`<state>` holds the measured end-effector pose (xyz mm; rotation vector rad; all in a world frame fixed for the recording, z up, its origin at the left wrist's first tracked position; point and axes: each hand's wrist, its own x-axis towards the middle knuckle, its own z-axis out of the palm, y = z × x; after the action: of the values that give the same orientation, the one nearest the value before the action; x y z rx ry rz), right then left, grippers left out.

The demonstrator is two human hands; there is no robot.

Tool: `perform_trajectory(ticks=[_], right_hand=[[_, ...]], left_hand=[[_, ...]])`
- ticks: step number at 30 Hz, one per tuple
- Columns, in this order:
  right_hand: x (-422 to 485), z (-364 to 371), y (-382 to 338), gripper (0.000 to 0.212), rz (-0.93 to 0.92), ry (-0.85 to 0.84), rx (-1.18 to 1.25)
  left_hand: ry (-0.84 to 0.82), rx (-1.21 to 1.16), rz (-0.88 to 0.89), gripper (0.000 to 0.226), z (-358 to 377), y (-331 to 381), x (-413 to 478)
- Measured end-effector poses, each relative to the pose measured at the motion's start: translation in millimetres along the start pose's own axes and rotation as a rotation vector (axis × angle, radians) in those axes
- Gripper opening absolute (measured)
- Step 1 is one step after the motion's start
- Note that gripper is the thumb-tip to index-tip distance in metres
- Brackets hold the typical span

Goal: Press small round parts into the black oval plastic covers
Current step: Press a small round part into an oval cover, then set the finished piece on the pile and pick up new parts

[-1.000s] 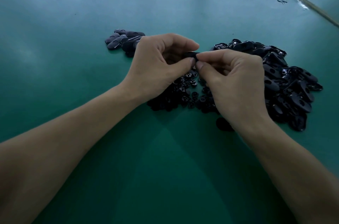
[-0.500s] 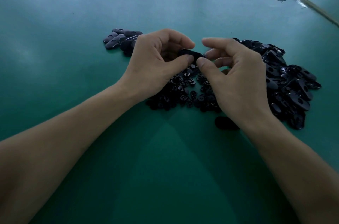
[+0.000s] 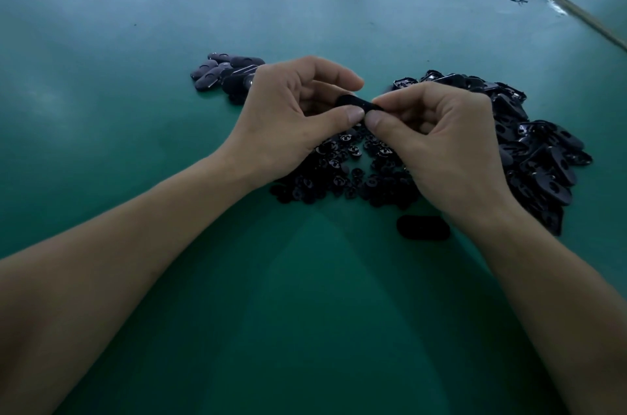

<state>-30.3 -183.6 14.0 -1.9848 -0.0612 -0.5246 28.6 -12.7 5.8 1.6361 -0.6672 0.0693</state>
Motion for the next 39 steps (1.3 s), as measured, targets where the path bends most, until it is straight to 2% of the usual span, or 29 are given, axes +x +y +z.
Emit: perform_trajectory(ticks=[10, 15, 22, 26, 30, 33, 36, 39], right_hand=[[2.2, 2.2, -5.8, 0.009, -0.035, 0.005, -0.078], [1.9, 1.7, -3.6, 0.01, -0.026, 0.0, -0.033], [2.4, 0.0, -1.2, 0.009, -0.026, -0.002, -0.053], [-2.7, 0.8, -6.5, 0.014, -0.093, 0.047, -0.337], [-10.1, -1.0, -9.2, 0.022, -0.061, -0.093, -0.711], [-13.2, -0.1, -13.6, 0.027, -0.018, -0.121, -0.879], [-12.1, -3.6, -17.4, 0.026, 0.023, -0.03, -0.957], [-10.5, -10.0, -17.5, 0.027, 0.159, -0.048, -1.066]], left_hand=[[0.024, 0.041, 0.017, 0.03, 0.6, 0.9, -1.2], [0.038, 0.062, 0.013, 0.029, -0.3, 2.3, -1.6], [0.124, 0.125, 0.012, 0.026, 1.0, 1.6, -2.5], [0.301, 0.227, 0.013, 0.019, -8.5, -3.4, 4.4], [0.42, 0.277, -0.103, 0.011, -31.3, -11.3, 14.3], [0.463, 0.418, -0.132, 0.008, -43.9, -16.8, 17.8], [0.461, 0.575, -0.147, 0.009, -49.1, -18.8, 17.5], [0.454, 0.631, -0.175, 0.009, -50.5, -20.0, 17.1]])
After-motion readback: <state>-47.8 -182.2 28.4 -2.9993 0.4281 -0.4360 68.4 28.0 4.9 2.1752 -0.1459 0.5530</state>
